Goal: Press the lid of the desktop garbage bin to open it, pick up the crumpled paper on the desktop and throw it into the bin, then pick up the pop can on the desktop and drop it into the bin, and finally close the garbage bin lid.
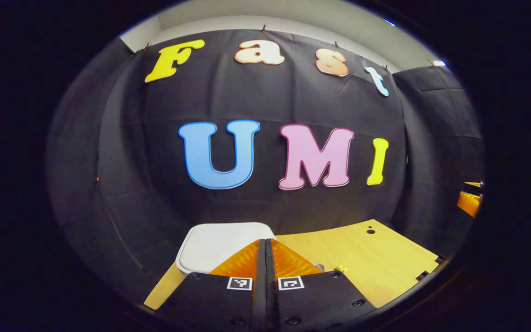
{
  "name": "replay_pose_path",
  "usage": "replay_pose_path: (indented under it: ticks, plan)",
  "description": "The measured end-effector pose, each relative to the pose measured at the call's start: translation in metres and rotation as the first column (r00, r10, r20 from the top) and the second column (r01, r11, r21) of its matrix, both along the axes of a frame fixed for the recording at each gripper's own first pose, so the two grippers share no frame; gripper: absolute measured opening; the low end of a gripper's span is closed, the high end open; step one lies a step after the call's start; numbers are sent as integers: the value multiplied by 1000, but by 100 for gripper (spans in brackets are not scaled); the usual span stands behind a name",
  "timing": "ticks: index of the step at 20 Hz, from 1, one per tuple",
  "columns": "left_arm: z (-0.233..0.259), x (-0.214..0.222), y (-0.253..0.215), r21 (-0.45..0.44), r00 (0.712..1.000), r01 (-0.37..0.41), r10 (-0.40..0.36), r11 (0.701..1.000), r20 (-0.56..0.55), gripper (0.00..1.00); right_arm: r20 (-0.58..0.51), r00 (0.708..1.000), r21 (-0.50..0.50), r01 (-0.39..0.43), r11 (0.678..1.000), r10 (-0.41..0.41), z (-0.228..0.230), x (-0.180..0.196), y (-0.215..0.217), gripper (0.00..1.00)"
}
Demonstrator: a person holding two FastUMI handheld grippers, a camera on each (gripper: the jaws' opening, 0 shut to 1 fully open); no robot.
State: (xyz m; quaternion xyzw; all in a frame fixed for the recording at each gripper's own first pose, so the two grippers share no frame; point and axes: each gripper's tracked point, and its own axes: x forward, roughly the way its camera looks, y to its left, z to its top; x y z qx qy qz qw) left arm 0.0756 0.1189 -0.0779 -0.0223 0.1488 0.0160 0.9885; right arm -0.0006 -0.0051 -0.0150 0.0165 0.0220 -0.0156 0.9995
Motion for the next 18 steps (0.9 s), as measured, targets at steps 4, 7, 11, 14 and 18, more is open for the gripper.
replay_pose_path:
  ticks: [4, 7, 11, 14, 18]
  plan:
    - [-44, 34, 41, -13, 985, -32, 29, 999, -167, 6, 0, 1000, 4, 17, 1000, -17, -1, -2, -7, 96]
    - [-57, 49, 47, 23, 977, -9, 13, 1000, -211, 6, -17, 999, 14, 36, 999, -36, -6, -3, -12, 96]
    - [-86, 54, 45, 4, 955, -2, 3, 1000, -296, 6, -27, 998, 13, 49, 999, -49, -10, -3, -13, 96]
    - [-81, 54, 44, -86, 970, 1, -22, 996, -242, 7, -43, 999, 3, 28, 1000, -28, -17, -4, -2, 96]
    - [-59, 55, 57, 24, 986, -7, 11, 1000, -169, 6, -34, 999, -10, 23, 1000, -23, -11, 0, -2, 96]
